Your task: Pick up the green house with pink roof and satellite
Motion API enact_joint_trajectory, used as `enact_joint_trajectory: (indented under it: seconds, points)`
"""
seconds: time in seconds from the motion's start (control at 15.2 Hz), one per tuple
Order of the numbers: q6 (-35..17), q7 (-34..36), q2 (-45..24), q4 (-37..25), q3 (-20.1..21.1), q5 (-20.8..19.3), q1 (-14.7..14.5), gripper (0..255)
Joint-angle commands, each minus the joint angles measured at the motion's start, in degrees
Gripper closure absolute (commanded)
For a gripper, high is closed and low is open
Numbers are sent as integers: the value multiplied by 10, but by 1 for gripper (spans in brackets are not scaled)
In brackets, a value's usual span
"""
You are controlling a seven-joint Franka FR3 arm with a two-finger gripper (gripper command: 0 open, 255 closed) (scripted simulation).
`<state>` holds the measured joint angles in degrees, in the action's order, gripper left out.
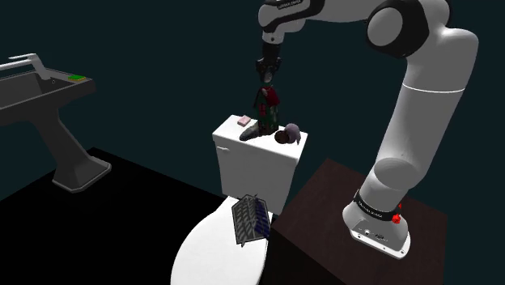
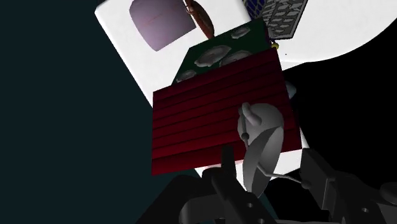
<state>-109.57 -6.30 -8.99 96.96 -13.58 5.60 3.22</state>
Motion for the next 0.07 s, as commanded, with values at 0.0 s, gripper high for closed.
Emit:
enact_joint_trajectory:
  seconds: [0.0]
  points:
    - [5, 0, 1, -5, 0, 0, 0, 255]
